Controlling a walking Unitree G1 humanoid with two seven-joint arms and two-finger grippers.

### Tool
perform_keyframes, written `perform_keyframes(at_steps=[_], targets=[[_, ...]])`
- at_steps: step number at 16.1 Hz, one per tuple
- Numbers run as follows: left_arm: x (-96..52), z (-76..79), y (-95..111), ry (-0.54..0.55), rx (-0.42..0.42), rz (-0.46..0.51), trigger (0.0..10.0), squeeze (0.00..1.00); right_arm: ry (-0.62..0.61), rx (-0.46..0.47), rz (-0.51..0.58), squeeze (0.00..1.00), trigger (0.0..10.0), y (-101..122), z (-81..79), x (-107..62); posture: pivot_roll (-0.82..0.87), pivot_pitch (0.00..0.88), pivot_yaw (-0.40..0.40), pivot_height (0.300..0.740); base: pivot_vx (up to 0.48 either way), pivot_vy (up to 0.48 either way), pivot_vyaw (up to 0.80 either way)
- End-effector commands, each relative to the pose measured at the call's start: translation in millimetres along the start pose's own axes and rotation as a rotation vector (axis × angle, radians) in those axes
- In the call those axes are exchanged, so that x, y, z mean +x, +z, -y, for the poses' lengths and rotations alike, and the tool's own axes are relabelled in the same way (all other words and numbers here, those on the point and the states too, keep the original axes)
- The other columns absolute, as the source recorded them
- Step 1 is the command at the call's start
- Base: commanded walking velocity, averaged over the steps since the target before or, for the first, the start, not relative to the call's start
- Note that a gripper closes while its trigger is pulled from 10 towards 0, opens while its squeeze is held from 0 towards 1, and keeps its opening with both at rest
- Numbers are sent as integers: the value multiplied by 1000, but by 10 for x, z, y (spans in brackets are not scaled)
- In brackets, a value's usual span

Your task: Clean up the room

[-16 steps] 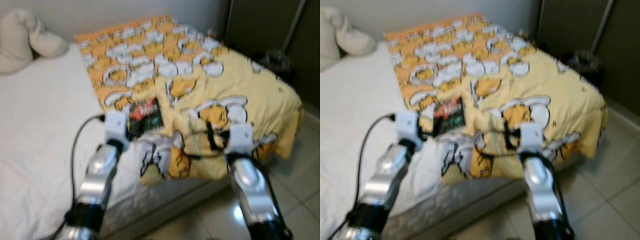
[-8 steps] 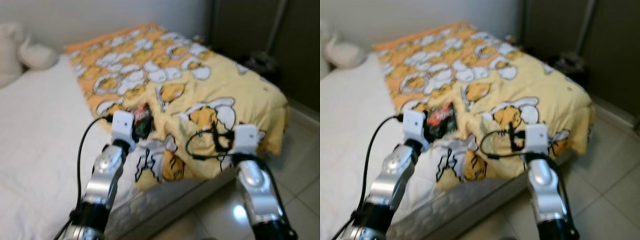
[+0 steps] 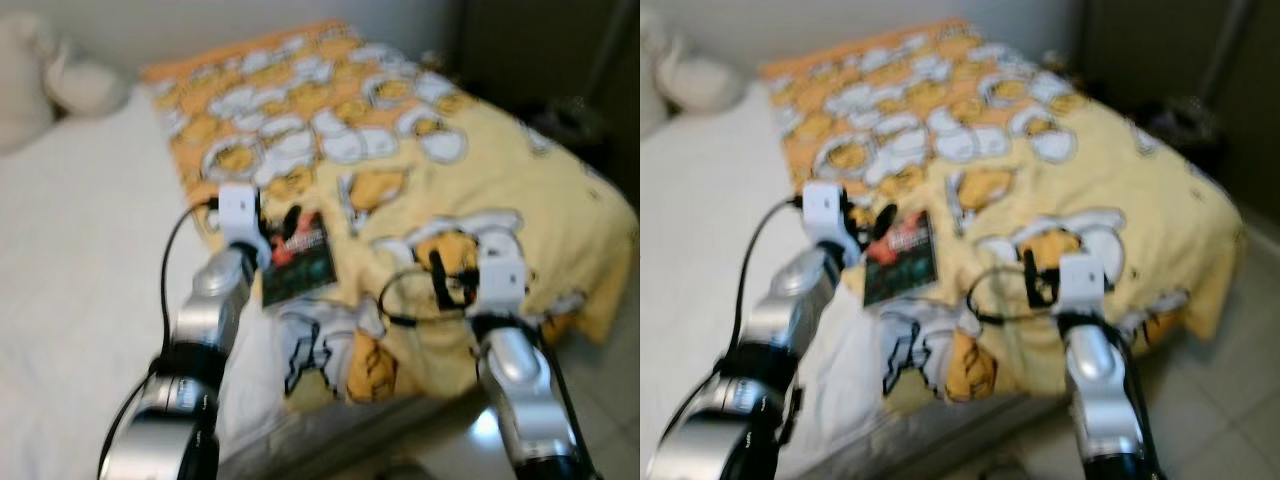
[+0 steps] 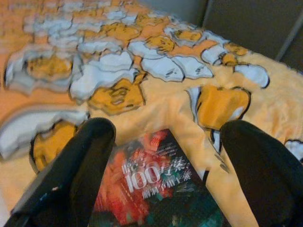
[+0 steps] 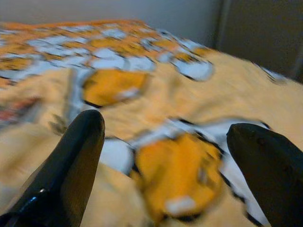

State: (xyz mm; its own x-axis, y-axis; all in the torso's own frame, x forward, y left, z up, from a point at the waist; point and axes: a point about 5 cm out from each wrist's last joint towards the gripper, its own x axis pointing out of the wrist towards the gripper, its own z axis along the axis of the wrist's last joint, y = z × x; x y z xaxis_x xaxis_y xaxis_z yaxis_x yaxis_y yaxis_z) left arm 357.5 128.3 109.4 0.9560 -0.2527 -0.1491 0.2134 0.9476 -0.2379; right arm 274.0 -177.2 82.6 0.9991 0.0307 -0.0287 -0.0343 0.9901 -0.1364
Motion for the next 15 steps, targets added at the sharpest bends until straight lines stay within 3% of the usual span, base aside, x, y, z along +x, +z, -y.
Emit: perform_keyframes(at_steps=[1,3,6,8,9,11,15], targets=[[-30,-176,-175,53,-87,-90,10000,0,33,6,-19,0,10000,-15,-80,-53,-224,23,135,740,0,0,0],[-24,-271,-318,111,-163,-153,10000,0,34,-9,-45,0,10000,-52,-25,-199,-256,81,135,740,0,0,0],[-53,-231,-502,89,-262,-225,10000,0,24,-21,-74,0,10000,-58,40,-386,-283,139,137,740,0,0,0],[-57,-156,-590,61,-412,-234,10000,0,23,-20,-80,0,10000,-40,51,-488,-297,156,140,740,0,0,0],[-48,-144,-577,50,-449,-219,10000,0,30,-22,-74,0,10000,-22,48,-531,-300,160,140,740,0,0,0],[-18,-103,-533,21,-450,-199,10000,0,67,-39,-87,0,10000,-61,26,-664,-301,169,144,740,0,0,0],[-19,-57,-591,14,-425,-227,10000,0,93,-36,-106,0,10000,-60,-47,-756,-307,184,153,740,0,0,0]])
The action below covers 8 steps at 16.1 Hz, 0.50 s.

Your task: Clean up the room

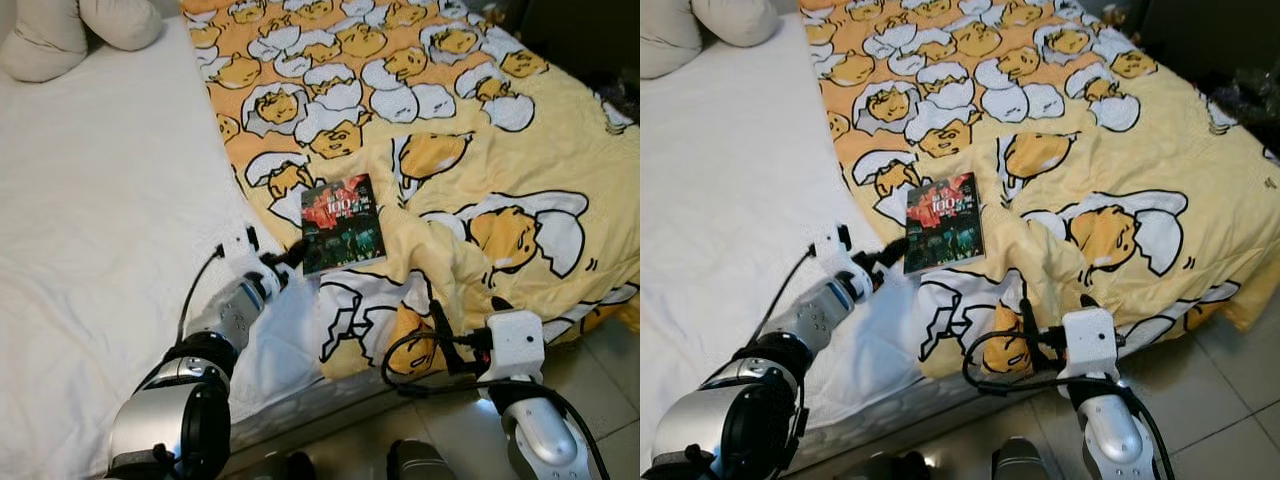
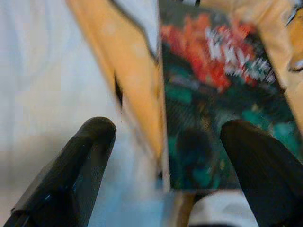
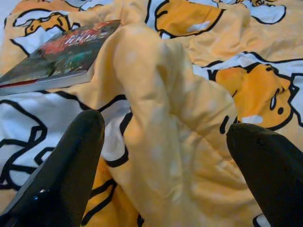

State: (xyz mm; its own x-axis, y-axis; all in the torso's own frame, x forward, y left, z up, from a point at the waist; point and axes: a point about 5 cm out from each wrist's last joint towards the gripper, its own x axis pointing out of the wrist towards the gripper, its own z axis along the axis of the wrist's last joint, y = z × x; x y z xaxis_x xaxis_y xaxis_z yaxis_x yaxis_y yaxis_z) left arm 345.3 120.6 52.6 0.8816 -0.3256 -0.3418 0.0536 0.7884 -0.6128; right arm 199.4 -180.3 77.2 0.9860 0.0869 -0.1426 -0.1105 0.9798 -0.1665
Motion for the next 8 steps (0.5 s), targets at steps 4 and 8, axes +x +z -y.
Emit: perform_keyframes(at_steps=[4,8], targets=[[5,22,-49,-19,-53,-9,10000,0,18,1,-20,0,10000,-4,-45,-64,-309,189,159,740,0,0,0],[49,162,-97,-74,-109,-11,10000,0,24,5,-25,0,10000,2,-71,-69,-307,192,158,740,0,0,0]])
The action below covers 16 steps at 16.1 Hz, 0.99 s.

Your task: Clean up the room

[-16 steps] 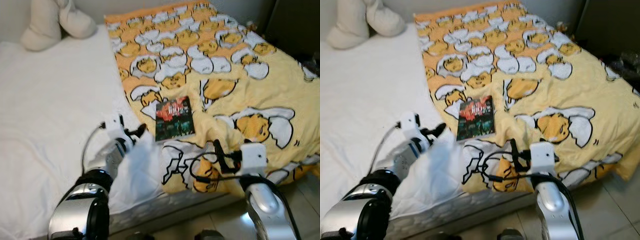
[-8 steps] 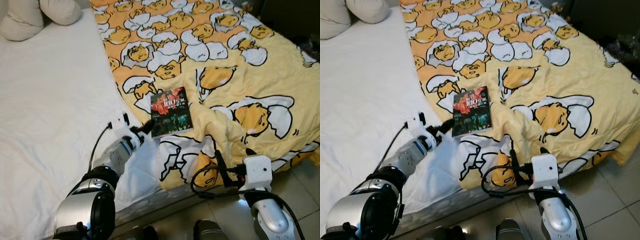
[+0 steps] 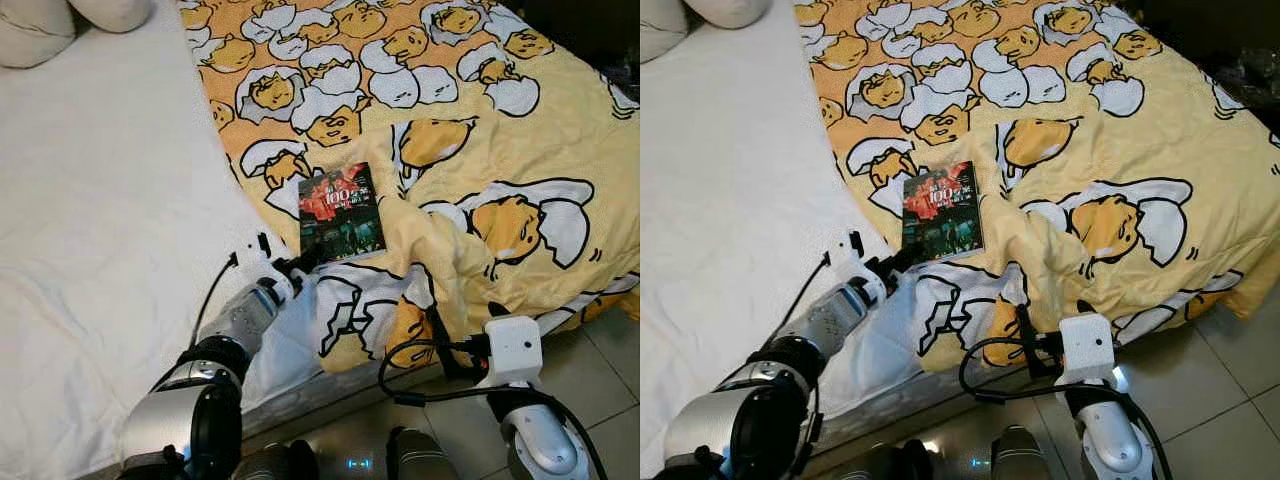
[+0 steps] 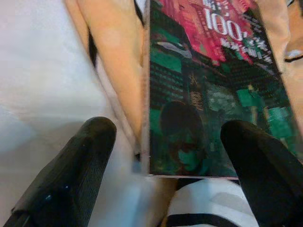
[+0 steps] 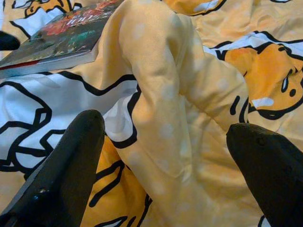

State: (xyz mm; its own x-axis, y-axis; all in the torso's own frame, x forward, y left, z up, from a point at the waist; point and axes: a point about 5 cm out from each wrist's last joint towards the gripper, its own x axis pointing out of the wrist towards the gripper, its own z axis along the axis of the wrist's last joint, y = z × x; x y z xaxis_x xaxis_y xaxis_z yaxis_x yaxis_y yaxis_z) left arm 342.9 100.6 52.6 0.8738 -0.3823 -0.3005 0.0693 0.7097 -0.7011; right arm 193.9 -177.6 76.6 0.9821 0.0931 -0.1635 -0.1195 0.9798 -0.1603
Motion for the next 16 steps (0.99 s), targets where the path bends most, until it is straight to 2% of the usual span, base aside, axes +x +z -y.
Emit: perform_keyframes(at_steps=[1,4,7,9,12,13,14,15,16], targets=[[14,24,8,-9,-22,-5,10000,0,14,0,-7,0,10000,9,-41,-22,-308,193,158,740,0,0,0],[33,76,-4,-33,-89,2,10000,0,10,-1,-15,0,10000,-1,-36,-43,-314,197,164,740,0,0,0],[44,118,-45,-57,-116,-12,10000,0,7,0,-21,0,10000,-10,-36,-50,-312,198,164,740,0,0,0],[31,94,-160,-37,-86,-49,10000,0,11,3,-24,0,10000,-13,-54,-50,-307,201,164,740,0,0,0],[5,52,-257,-25,-149,-63,10000,0,17,3,-29,0,10000,-19,-58,-61,-308,207,158,740,0,0,0],[5,65,-272,-41,-177,-60,7569,0,18,3,-31,0,10000,-19,-58,-66,-311,209,157,740,0,0,0],[4,69,-295,-44,-186,-64,980,0,18,3,-32,0,10000,-21,-58,-69,-312,210,157,740,0,0,0],[2,82,-337,-52,-208,-67,0,0,18,2,-34,0,10000,-21,-56,-75,-318,213,156,740,0,0,0],[3,85,-345,-51,-210,-66,0,0,18,1,-34,0,10000,-20,-55,-76,-318,213,156,740,0,0,0]])
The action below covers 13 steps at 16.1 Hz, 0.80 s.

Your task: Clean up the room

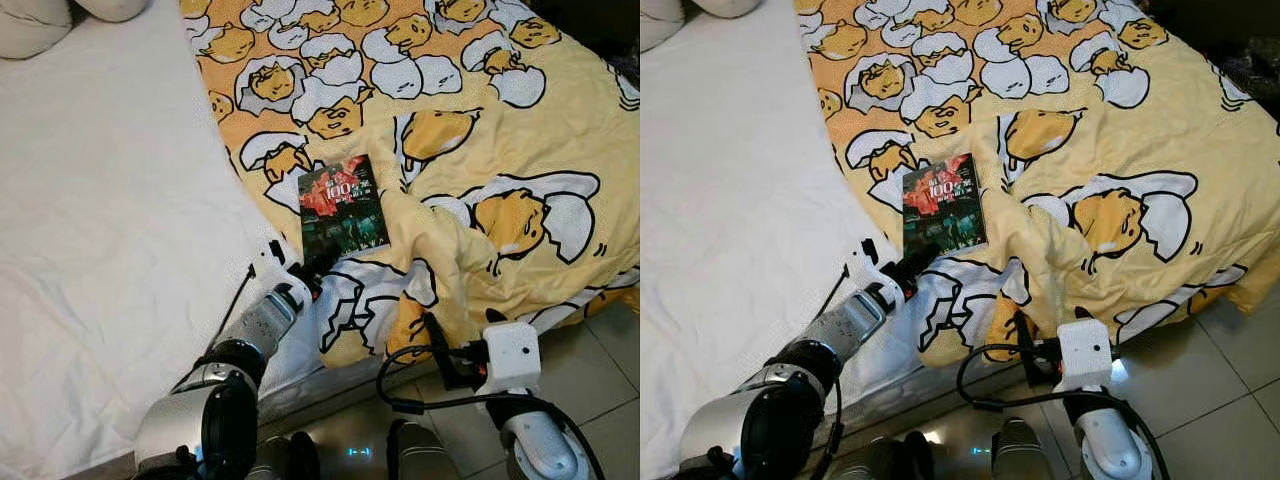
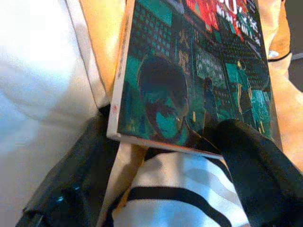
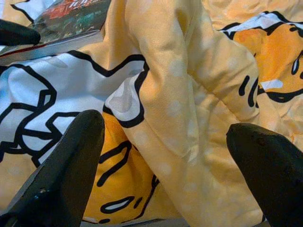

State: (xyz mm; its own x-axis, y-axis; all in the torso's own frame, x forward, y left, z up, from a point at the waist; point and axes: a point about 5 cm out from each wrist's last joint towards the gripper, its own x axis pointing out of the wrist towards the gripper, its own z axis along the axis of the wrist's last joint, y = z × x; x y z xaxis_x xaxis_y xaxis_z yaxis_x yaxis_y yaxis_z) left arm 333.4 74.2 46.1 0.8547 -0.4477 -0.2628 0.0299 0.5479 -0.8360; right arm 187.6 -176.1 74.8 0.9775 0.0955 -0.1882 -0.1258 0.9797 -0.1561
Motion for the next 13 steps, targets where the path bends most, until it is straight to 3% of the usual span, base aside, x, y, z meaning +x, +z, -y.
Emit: perform_keyframes(at_steps=[1,2,5,9,13], targets=[[-32,-65,-85,10,-52,-10,0,0,10,-3,-12,0,10000,0,-21,-21,-318,212,156,740,0,0,0],[-28,-54,-23,0,-113,47,0,0,7,-3,-13,0,10000,-5,-14,-23,-319,212,157,740,0,0,0],[-28,-27,100,-27,-137,146,0,0,7,-1,-18,0,10000,-14,-20,-21,-314,208,158,740,0,0,0],[-48,-47,132,-44,-167,178,0,0,13,0,-20,0,10000,-23,-18,-3,-307,206,155,740,0,0,0],[0,70,25,-114,-200,142,0,0,18,-3,-22,0,10000,-23,-13,10,-311,201,149,740,0,0,0]])
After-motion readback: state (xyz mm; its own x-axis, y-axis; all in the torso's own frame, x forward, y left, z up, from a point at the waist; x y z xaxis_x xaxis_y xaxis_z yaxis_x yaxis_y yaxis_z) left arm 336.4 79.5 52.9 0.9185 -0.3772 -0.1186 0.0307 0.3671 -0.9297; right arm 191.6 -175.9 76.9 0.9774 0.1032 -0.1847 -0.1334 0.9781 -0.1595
